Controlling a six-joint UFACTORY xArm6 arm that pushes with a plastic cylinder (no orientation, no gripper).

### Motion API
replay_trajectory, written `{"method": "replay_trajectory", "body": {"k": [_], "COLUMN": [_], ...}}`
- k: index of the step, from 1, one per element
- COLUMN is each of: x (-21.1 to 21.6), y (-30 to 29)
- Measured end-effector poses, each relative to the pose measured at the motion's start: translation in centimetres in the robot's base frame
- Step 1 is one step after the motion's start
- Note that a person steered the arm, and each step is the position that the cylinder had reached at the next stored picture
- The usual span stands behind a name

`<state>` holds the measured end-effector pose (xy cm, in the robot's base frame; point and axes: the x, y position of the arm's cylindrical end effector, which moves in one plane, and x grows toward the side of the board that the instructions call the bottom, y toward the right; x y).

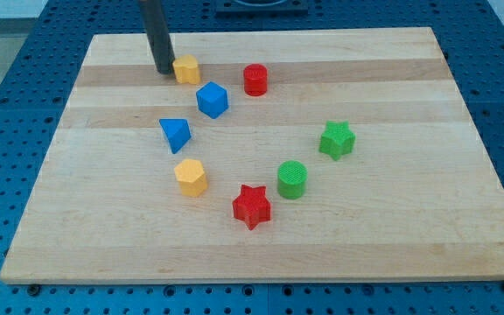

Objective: Move yellow heart towards red circle

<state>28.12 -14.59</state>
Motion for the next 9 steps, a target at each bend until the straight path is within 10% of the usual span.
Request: {"method": "replay_trajectory", "body": {"k": [7, 9], "x": [5.0, -2.1], "y": [3.1, 7.6]}}
